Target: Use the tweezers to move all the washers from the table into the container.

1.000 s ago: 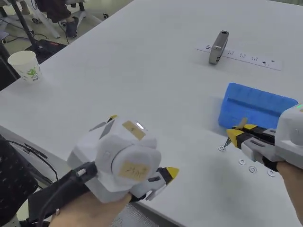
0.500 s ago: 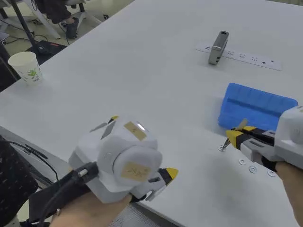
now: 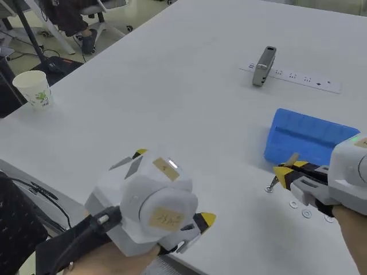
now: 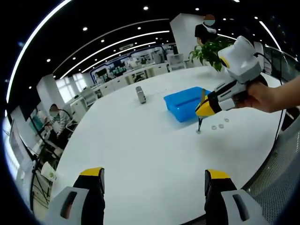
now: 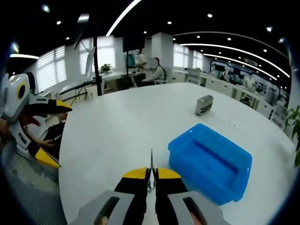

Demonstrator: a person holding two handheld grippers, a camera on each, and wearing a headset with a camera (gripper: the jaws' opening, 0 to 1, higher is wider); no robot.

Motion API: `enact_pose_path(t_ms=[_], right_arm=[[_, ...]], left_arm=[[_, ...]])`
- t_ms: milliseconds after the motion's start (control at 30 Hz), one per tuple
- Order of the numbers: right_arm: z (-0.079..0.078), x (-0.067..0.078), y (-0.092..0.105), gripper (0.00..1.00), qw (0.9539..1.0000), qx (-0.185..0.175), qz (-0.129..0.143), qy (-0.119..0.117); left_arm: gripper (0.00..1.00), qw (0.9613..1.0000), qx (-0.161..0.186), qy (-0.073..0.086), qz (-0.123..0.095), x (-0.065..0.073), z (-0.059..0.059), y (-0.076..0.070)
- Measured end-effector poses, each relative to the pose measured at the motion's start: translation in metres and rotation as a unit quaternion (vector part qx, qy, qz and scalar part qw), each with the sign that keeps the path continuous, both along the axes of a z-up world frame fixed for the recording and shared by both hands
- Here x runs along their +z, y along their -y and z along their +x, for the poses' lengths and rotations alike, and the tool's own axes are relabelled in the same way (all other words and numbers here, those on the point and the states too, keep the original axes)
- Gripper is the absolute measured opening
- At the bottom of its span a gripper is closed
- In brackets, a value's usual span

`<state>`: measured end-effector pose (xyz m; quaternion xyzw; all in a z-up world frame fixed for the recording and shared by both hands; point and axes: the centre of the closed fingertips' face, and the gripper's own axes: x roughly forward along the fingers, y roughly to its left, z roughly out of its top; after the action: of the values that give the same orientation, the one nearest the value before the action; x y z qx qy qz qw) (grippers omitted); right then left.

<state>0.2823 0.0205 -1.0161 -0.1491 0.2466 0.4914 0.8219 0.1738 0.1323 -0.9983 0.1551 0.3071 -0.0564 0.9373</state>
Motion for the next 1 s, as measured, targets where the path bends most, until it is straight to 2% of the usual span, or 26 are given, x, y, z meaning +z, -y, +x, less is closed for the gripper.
enact_pose_path(t_ms=[167, 367, 600, 800, 867, 1000], right_arm=[[0.000, 0.002, 0.002, 0.00, 1.0000, 0.002, -0.001, -0.002], [0.001, 0.013, 0.004, 0.00, 0.9999, 0.006, 0.006, 0.007], [0.009, 0.035, 0.006, 0.00, 0.9996, -0.001, 0.023, 0.015], [0.022, 0.054, 0.010, 0.00, 0.9987, -0.020, 0.041, 0.024], [0.027, 0.057, 0.011, 0.00, 0.9984, -0.023, 0.044, 0.027], [0.033, 0.061, 0.012, 0.00, 0.9979, -0.031, 0.050, 0.028]], left_arm=[[0.91, 1.0000, -0.004, 0.004, -0.003, 0.001, 0.000, 0.002], [0.93, 0.9999, 0.006, 0.013, -0.006, 0.004, 0.002, -0.002], [0.92, 1.0000, 0.004, 0.004, 0.006, 0.001, 0.001, -0.002], [0.92, 0.9999, 0.005, 0.000, 0.011, 0.000, 0.000, -0.002], [0.92, 0.9999, 0.005, 0.005, 0.012, 0.002, 0.001, -0.002], [0.91, 0.9999, 0.011, 0.002, 0.013, 0.001, 0.001, -0.005]])
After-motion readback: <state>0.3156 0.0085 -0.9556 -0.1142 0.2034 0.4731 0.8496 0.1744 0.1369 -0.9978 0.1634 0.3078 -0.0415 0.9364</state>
